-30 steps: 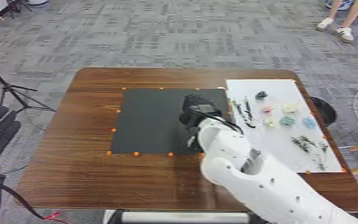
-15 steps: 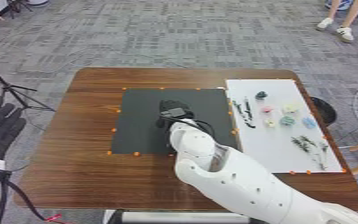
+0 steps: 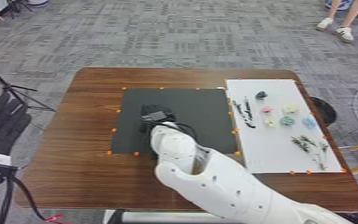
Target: Arrange flowers
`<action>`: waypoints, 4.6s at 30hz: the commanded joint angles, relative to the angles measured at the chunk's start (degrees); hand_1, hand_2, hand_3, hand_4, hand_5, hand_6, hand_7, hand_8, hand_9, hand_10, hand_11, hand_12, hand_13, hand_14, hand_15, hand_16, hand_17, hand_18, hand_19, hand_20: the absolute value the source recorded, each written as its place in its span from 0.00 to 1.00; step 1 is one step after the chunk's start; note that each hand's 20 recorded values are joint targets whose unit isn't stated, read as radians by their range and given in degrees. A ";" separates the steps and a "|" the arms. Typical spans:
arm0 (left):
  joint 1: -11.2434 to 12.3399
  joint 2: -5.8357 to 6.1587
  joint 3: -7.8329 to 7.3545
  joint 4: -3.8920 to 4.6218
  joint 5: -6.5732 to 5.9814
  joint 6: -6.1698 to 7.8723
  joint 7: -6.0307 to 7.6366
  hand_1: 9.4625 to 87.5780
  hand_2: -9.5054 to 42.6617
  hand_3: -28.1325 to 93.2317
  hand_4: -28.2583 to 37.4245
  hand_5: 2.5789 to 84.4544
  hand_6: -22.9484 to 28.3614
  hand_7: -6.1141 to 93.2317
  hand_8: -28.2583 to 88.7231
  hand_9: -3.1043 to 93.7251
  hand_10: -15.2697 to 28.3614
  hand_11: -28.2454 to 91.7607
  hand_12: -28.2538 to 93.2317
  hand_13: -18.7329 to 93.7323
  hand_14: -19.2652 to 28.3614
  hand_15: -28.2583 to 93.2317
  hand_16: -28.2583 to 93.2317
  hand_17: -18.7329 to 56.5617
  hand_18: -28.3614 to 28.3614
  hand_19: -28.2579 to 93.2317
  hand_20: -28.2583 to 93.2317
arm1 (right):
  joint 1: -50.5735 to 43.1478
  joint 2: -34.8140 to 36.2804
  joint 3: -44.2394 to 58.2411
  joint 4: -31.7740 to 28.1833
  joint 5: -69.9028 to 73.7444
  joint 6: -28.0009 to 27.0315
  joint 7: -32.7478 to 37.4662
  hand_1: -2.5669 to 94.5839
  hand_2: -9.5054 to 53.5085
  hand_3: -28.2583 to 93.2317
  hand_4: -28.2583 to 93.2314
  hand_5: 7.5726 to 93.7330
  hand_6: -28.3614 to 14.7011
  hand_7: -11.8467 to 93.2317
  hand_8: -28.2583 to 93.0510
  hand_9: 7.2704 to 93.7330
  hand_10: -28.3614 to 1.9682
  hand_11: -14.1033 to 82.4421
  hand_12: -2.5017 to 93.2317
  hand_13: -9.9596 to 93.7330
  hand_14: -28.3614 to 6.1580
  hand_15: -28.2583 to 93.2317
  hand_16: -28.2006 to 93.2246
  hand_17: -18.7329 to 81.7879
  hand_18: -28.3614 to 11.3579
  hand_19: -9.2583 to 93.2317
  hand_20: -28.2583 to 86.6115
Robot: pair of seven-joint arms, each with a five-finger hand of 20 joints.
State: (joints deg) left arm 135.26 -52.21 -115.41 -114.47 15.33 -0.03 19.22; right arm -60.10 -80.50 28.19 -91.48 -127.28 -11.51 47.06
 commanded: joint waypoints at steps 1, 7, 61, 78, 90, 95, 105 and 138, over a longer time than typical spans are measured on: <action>0.10 -0.51 1.01 0.12 -0.24 0.30 1.24 0.15 0.39 0.83 0.00 0.43 0.57 0.11 0.19 0.34 0.64 0.34 0.32 0.36 0.64 0.34 0.22 0.19 0.68 0.37 0.32 | -2.62 -2.45 1.31 1.33 -2.74 -0.51 0.23 0.57 0.00 0.87 0.14 0.69 0.65 0.74 0.36 0.87 0.66 0.46 0.71 0.83 0.59 0.70 0.67 0.60 0.00 0.90 0.52; -0.86 -0.33 1.61 0.25 -0.23 0.55 1.28 0.15 0.39 0.84 0.00 0.43 0.57 0.12 0.19 0.34 0.64 0.34 0.32 0.36 0.64 0.34 0.22 0.19 0.68 0.37 0.32 | -3.43 -2.85 1.68 2.29 -4.33 -0.05 0.52 0.56 0.00 0.87 0.08 0.68 0.65 0.71 0.35 0.88 0.68 0.47 0.70 0.84 0.55 0.72 0.65 0.60 0.00 0.91 0.50; 1.16 -1.34 -0.88 -1.63 -0.45 3.48 1.81 0.19 0.35 0.85 0.00 0.44 0.58 0.13 0.18 0.35 0.65 0.35 0.32 0.36 0.67 0.37 0.21 0.20 0.68 0.37 0.32 | -1.69 8.61 -4.55 -10.79 0.26 -6.65 -1.64 0.39 0.37 0.93 0.15 0.87 0.50 0.25 0.28 0.79 0.36 0.57 0.55 0.78 0.30 0.78 0.56 0.54 0.00 0.89 0.53; 0.06 -0.91 0.39 -1.19 -0.48 3.18 1.22 0.19 0.36 0.85 0.00 0.44 0.58 0.13 0.18 0.35 0.65 0.35 0.32 0.36 0.67 0.37 0.21 0.19 0.68 0.38 0.32 | -1.89 7.28 -5.35 -11.18 1.46 -3.47 -3.37 0.41 0.37 0.92 0.12 0.85 0.50 0.25 0.28 0.78 0.38 0.58 0.56 0.78 0.31 0.78 0.56 0.54 0.00 0.89 0.53; -0.80 -0.82 1.09 -0.88 -0.46 3.44 0.73 0.19 0.36 0.85 0.00 0.44 0.58 0.13 0.18 0.35 0.65 0.35 0.32 0.36 0.67 0.37 0.21 0.19 0.68 0.37 0.32 | -2.96 5.60 -3.32 -10.29 3.34 -2.38 -3.55 0.42 0.38 0.91 0.10 0.83 0.51 0.25 0.27 0.77 0.38 0.58 0.55 0.77 0.33 0.78 0.56 0.54 0.00 0.89 0.53; -0.70 -0.89 1.09 -0.94 -0.40 3.63 0.61 0.19 0.36 0.85 0.00 0.44 0.58 0.13 0.18 0.35 0.65 0.35 0.32 0.36 0.67 0.37 0.21 0.19 0.68 0.37 0.32 | -3.03 5.68 -3.18 -10.37 3.85 -2.56 -3.96 0.43 0.37 0.91 0.09 0.83 0.51 0.25 0.27 0.77 0.38 0.59 0.55 0.77 0.33 0.78 0.56 0.54 0.00 0.89 0.53; -0.76 -1.21 1.57 -0.85 -0.45 3.71 1.07 0.19 0.36 0.85 0.00 0.44 0.58 0.13 0.18 0.35 0.65 0.36 0.32 0.36 0.67 0.37 0.21 0.19 0.68 0.37 0.32 | -3.39 5.75 -2.76 -10.14 3.05 -2.15 -4.42 0.45 0.36 0.90 0.08 0.81 0.53 0.25 0.25 0.77 0.38 0.61 0.49 0.77 0.34 0.78 0.55 0.53 0.00 0.89 0.53; -14.81 1.08 15.70 1.28 2.17 0.94 2.27 0.18 0.38 0.85 0.00 0.44 0.57 0.12 0.18 0.34 0.63 0.34 0.31 0.34 0.58 0.33 0.20 0.23 0.61 0.34 0.31 | -16.42 28.17 24.66 -26.07 -5.30 10.19 2.55 0.33 0.15 0.86 0.11 0.76 0.49 0.24 0.15 0.77 0.29 0.54 0.35 0.75 0.32 0.75 0.51 0.51 0.00 0.88 0.48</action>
State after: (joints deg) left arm 123.77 -52.31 -101.81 -112.63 17.06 1.38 20.72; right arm -69.78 -61.27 45.44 -113.60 -131.36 -1.94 45.19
